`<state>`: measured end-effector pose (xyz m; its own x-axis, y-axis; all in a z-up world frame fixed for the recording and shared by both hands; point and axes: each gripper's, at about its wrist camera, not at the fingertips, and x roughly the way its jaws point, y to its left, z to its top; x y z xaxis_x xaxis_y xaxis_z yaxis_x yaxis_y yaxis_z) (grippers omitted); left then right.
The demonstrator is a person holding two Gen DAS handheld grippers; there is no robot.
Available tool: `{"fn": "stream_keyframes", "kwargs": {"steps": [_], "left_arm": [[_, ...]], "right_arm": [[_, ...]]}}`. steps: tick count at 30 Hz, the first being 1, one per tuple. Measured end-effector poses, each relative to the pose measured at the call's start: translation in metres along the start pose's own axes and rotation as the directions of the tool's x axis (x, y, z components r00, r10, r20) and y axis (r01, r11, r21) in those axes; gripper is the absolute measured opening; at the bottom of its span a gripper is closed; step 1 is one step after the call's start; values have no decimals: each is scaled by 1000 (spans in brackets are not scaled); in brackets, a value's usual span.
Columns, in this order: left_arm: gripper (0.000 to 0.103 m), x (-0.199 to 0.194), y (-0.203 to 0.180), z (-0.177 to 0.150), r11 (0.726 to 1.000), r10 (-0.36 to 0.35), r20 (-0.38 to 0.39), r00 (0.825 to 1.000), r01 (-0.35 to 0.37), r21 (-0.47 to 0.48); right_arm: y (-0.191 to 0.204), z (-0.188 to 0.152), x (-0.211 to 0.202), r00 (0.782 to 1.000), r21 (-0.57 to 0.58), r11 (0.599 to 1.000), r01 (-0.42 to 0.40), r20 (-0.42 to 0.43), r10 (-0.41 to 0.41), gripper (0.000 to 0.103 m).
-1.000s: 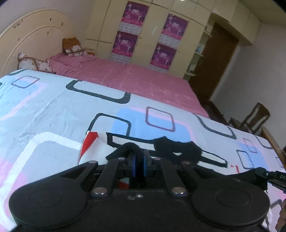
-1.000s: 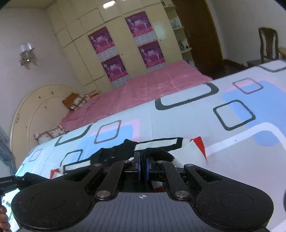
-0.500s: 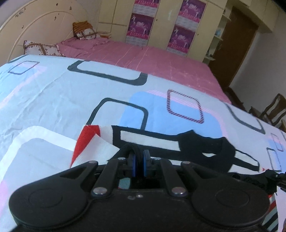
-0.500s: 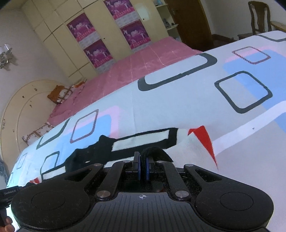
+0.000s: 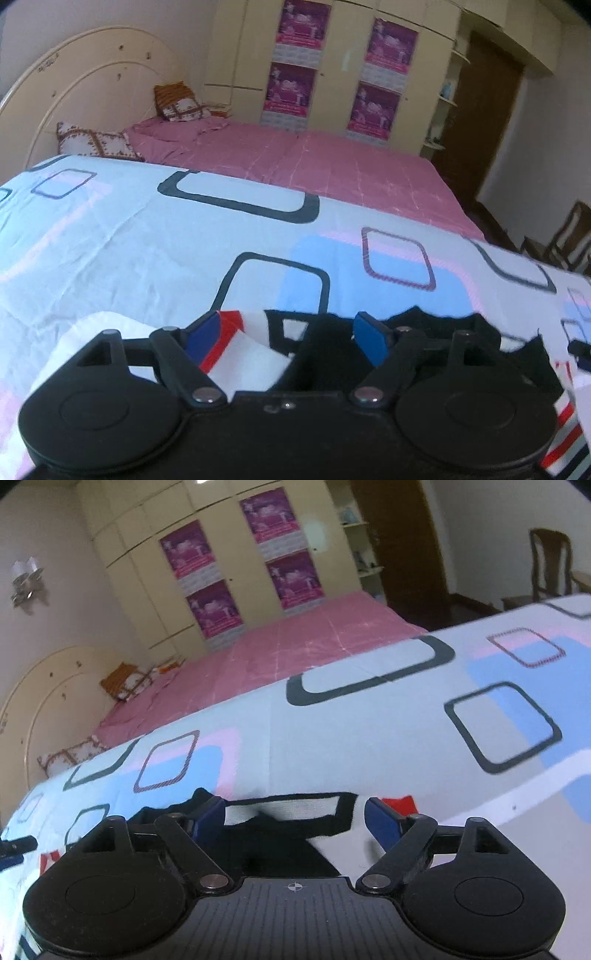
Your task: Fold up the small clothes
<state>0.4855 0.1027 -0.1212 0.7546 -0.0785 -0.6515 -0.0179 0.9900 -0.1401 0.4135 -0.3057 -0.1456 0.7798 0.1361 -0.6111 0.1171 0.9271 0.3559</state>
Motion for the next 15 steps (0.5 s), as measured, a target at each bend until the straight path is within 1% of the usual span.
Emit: {"fn": "stream_keyframes", "kwargs": {"steps": [2,4,5,6,7,8,9,10,11,12,13,14,15], "left_arm": [[75,5,-4,-4,999,-4,-28,1000,5,40],[71,15,-10,-10,997,-2,-64,998,6,72],[64,22,-14,-13,996,3,-81,997,4,88],[53,26,-16,-16,995,10,-90,996,-1,103],[46,30,-18,-19,993,21,-95,995,-10,121],[32,34,-20,-22,990,43,-99,994,-29,140],[28,36,-21,-25,988,55,-99,994,-40,150],[26,36,-21,-27,988,54,-97,994,-39,152],[21,36,-22,-29,987,55,-92,994,-40,155],[13,35,-23,-30,985,56,-87,995,-41,165],[9,34,-26,-31,982,60,-80,995,-44,183],[7,33,-29,-32,978,70,-70,995,-54,202],[6,32,-31,-33,975,78,-61,995,-63,215]], "right_arm": [[1,-2,3,1000,-19,1000,-10,-24,9,82],[3,-6,8,999,-42,999,-2,-47,0,82],[3,-7,11,998,-54,999,4,-59,-7,82],[4,-9,15,998,-66,998,11,-69,-15,82],[4,-9,20,997,-79,997,14,-79,-21,79],[5,-10,24,996,-92,996,15,-89,-23,74],[6,-10,28,994,-110,994,13,-103,-24,67],[7,-11,33,993,-126,992,11,-114,-26,64],[7,-13,37,992,-142,990,13,-122,-30,63],[7,-15,40,991,-158,987,16,-127,-37,63],[7,-17,43,991,-168,986,20,-128,-42,60],[7,-19,45,991,-175,984,25,-126,-47,52],[8,-21,45,991,-187,982,34,-119,-57,34]]}}
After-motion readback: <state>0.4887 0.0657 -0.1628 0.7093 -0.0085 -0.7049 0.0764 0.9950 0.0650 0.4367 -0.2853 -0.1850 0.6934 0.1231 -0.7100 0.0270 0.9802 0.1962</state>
